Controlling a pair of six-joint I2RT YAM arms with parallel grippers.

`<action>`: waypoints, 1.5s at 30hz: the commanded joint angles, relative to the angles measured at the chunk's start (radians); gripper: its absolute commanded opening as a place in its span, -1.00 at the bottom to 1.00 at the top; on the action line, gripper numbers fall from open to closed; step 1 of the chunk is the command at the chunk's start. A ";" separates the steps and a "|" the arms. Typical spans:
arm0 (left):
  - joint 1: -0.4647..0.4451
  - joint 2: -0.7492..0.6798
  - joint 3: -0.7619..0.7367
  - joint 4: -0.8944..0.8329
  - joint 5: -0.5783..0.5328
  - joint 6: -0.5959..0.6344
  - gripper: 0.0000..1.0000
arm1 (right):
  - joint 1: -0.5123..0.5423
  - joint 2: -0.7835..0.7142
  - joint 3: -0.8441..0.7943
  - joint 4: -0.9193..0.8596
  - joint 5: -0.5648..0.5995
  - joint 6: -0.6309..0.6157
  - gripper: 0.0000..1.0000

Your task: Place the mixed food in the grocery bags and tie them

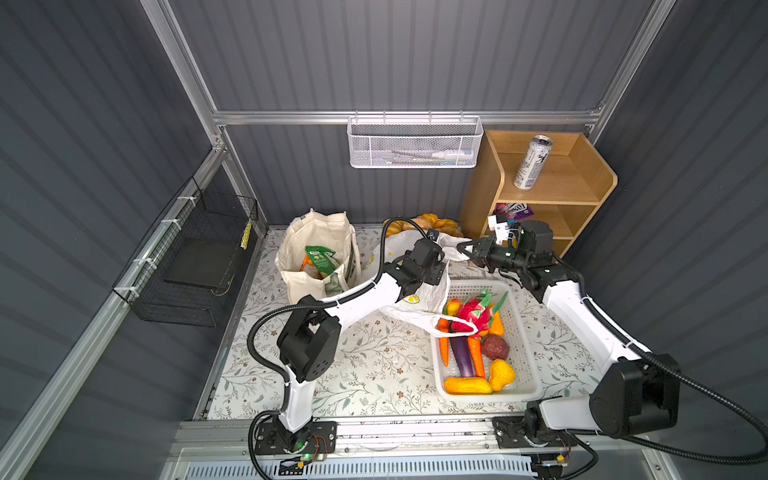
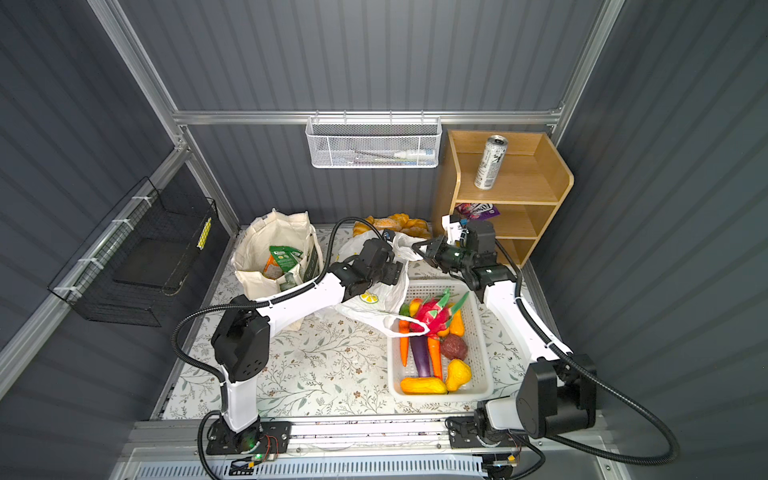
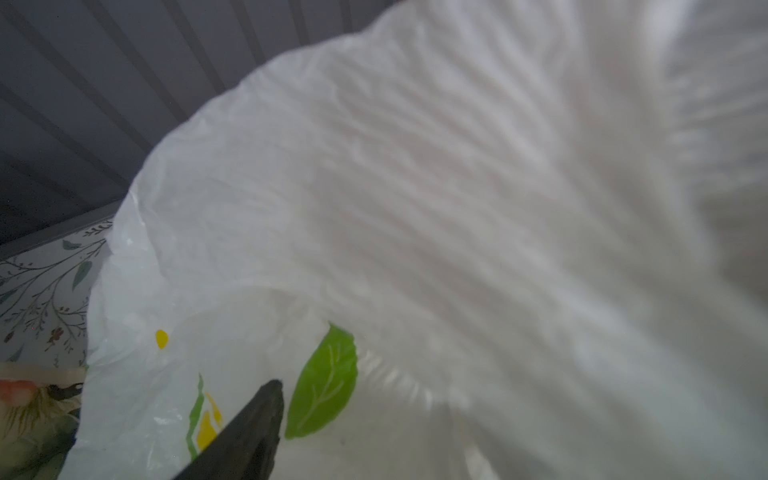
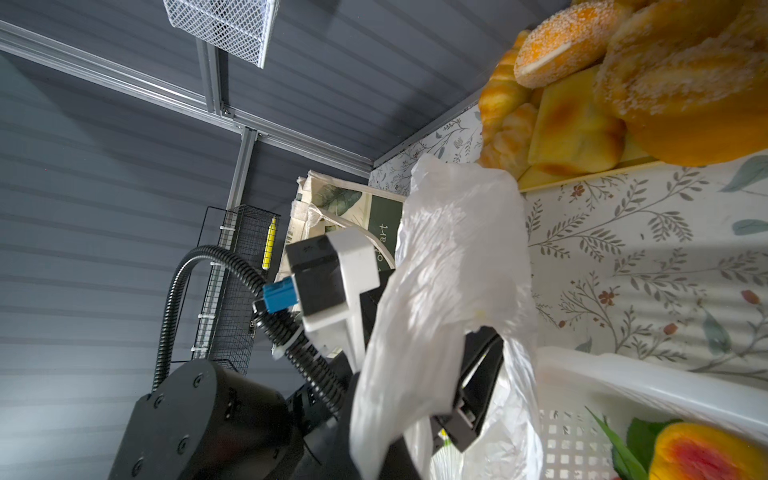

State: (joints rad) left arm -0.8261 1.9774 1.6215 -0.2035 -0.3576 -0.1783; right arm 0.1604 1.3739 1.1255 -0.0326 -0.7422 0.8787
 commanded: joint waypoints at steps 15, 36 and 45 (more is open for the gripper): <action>0.000 -0.042 0.058 -0.219 -0.002 0.014 -1.00 | -0.005 -0.007 0.011 0.011 -0.023 -0.017 -0.90; 0.132 -0.200 0.076 -0.383 0.193 -0.028 -1.00 | 0.256 -0.349 -0.220 -0.643 0.322 -0.355 0.28; 0.140 -0.207 0.066 -0.371 0.198 -0.036 -1.00 | 0.356 -0.136 -0.236 -0.545 0.390 -0.357 0.29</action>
State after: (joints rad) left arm -0.6918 1.7748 1.6939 -0.5613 -0.1730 -0.1963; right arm 0.5121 1.1923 0.8806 -0.6079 -0.4049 0.5407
